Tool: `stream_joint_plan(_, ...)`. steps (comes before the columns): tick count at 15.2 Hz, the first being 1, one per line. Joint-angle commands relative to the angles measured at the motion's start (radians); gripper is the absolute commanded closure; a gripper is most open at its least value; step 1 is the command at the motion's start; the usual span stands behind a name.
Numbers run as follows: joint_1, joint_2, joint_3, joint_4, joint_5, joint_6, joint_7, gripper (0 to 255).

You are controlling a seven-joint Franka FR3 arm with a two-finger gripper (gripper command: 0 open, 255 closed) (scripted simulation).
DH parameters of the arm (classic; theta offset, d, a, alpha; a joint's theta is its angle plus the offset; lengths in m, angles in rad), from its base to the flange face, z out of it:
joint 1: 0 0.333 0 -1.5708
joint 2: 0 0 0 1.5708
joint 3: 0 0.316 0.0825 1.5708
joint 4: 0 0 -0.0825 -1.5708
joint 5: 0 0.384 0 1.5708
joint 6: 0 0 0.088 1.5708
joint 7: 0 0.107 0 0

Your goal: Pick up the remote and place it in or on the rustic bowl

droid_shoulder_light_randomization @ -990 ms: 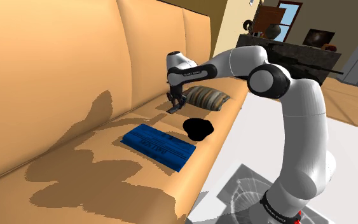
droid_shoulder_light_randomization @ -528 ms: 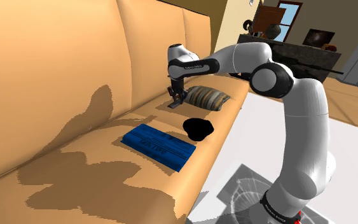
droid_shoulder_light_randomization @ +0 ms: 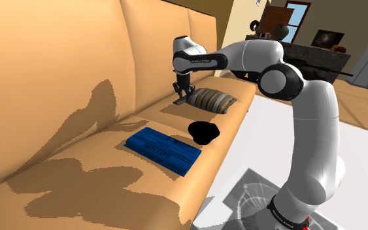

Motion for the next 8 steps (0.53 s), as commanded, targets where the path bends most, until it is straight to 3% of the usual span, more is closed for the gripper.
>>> stream_joint_plan(1,0.0,-0.007,0.001,0.015,0.002,-0.022,-0.007,255)
stream_joint_plan(8,0.008,-0.004,0.001,0.115,0.006,-0.114,-0.03,255)
